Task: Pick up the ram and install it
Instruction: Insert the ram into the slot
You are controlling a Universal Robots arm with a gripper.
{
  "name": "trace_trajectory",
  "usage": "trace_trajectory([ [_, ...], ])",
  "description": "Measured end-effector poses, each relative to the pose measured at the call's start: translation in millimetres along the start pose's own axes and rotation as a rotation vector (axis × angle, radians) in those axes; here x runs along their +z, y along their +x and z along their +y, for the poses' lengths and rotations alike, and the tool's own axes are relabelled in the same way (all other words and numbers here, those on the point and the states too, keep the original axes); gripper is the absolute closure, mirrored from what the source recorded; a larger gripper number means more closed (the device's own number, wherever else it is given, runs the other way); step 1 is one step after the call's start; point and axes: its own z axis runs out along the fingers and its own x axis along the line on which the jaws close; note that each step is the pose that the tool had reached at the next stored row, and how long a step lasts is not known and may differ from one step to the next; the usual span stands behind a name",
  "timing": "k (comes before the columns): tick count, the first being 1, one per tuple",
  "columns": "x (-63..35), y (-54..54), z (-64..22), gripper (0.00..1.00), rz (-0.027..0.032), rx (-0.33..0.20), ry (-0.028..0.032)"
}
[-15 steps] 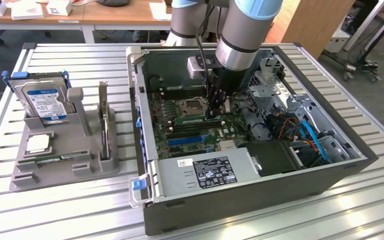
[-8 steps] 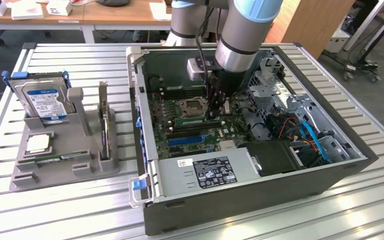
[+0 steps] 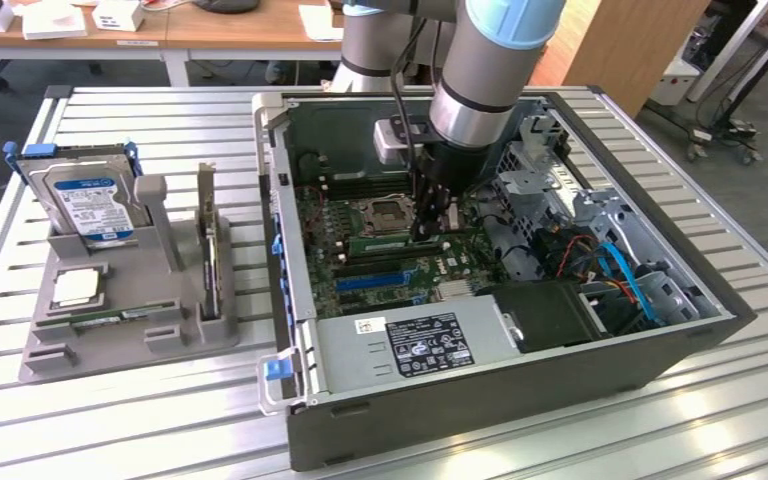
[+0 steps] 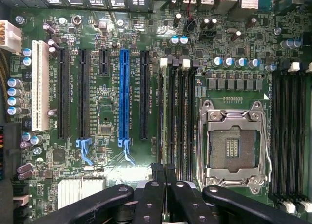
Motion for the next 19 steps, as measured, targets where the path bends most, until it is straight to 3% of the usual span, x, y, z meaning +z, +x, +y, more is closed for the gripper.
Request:
trace_trajectory([
  [3,0.2,-0.1,-0.1,0.89,0.0005,0.0,0.0002],
  [7,0.1,-0.2,-0.1,0.89,0.0093,0.0,0.0001],
  [19,0.2,-1.2,0.0,0.89,0.0109,0.001,0.0002],
])
